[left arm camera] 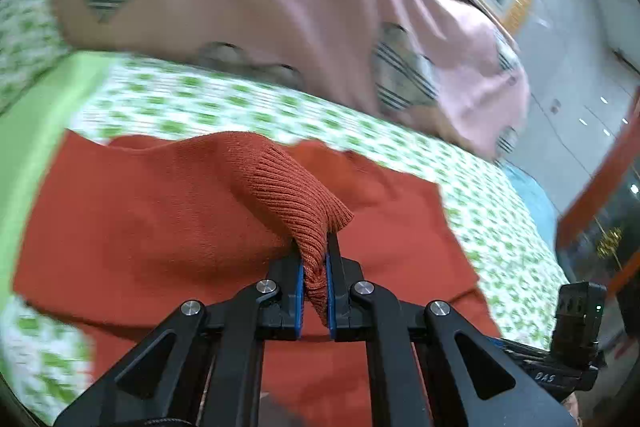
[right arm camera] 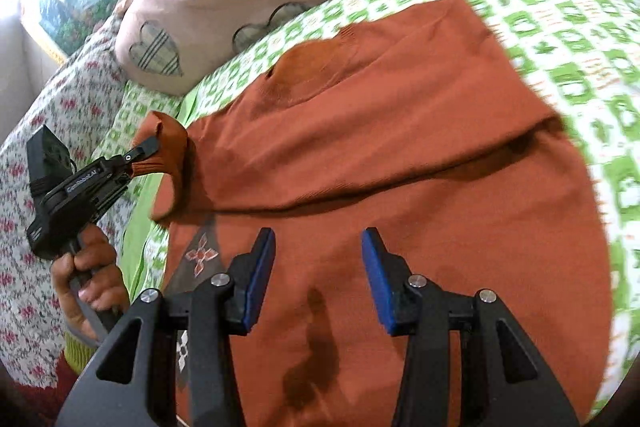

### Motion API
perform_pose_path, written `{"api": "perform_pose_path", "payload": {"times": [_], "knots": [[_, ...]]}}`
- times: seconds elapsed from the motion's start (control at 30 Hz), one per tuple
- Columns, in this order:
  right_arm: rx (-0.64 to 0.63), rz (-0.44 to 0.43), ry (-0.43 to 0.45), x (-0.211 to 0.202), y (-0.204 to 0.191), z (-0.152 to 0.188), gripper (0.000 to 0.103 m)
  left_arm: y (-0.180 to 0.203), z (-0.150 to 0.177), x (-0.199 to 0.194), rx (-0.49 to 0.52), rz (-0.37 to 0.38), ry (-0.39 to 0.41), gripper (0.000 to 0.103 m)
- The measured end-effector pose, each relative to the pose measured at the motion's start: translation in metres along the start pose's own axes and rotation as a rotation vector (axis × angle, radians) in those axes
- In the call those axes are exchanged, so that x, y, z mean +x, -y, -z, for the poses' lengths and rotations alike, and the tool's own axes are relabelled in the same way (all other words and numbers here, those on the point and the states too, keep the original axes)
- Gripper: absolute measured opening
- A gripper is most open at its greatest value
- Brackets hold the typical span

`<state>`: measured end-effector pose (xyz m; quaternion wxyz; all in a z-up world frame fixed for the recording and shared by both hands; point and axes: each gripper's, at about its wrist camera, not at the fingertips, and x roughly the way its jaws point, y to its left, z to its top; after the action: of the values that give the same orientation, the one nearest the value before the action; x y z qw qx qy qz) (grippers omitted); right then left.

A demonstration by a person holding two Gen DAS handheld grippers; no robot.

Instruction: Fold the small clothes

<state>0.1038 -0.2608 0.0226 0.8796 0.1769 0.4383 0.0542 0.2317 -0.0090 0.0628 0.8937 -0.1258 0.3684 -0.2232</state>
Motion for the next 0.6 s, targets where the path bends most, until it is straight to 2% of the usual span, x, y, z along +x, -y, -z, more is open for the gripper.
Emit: {"api": "perform_pose_path", "payload": {"times": [0.07,0.23,0.47,0.6], "knots": [[0.021,0.014,0.020,-0.008,0.010,-0.002,0.046,0.029,0.002,0.025,0.017,0.046,-0.033,0.006],[0.067,0.059,0.053,-0.025,0.037,-0.004,0.046,0.074,0.014,0.085,0.041,0.079,-0.118,0.006],[0.126,0.096,0.081,-0.038,0.064,-0.008,0.046,0.095,0.042,0.140,0.074,0.093,-0.207,0.008],[0.135,0.091,0.076,-0.036,0.067,-0.011,0.047,0.094,0.051,0.141,0.093,0.105,-0.232,0.017]]}}
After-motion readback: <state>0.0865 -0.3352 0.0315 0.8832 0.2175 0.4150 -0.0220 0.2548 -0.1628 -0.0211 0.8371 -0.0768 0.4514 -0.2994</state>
